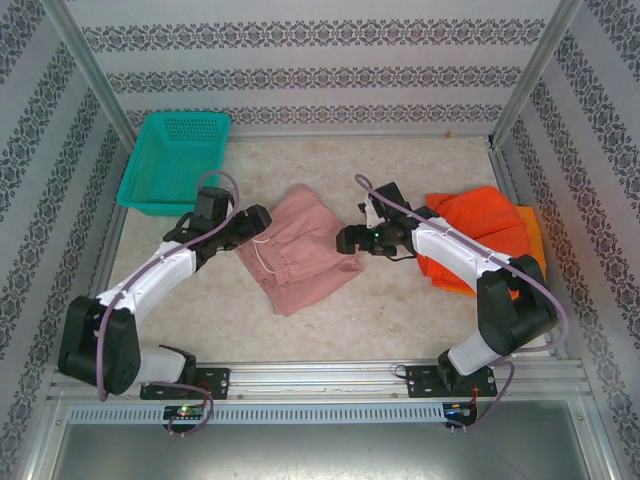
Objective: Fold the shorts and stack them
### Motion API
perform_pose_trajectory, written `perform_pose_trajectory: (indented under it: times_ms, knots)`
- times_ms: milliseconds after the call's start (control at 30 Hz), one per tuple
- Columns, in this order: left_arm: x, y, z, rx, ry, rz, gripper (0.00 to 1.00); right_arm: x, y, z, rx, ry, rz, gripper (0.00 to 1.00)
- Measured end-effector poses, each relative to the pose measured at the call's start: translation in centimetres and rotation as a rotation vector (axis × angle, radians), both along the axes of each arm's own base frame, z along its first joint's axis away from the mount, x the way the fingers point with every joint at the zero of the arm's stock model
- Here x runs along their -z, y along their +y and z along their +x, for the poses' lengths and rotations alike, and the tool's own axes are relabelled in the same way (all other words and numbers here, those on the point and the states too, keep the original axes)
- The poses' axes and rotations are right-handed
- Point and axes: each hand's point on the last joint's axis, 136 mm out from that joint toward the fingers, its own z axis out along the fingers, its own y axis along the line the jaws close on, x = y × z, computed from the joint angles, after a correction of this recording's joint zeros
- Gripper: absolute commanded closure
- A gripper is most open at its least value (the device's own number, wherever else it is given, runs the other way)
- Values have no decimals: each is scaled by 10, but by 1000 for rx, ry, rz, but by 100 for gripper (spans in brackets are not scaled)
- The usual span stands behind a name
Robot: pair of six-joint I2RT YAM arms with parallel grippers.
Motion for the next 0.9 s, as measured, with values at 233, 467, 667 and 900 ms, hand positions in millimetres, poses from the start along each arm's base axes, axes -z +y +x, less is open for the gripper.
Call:
perform_pose_trajectory:
  times_ms: [233,467,667,900]
  knots:
    - [61,8,-38,-31,176,3,20,-10,10,2,-40,-40,-6,10]
    - [89,8,-39,-42,243,10,13,-15,19,3,-60,-53,-3,10]
    - [100,2,-27,-47,240,-19,16,-4,24,1,-74,-27,-18,10]
    - [101,-3,-18,-53,225,-57,34,9,33,1,-89,1,-31,10]
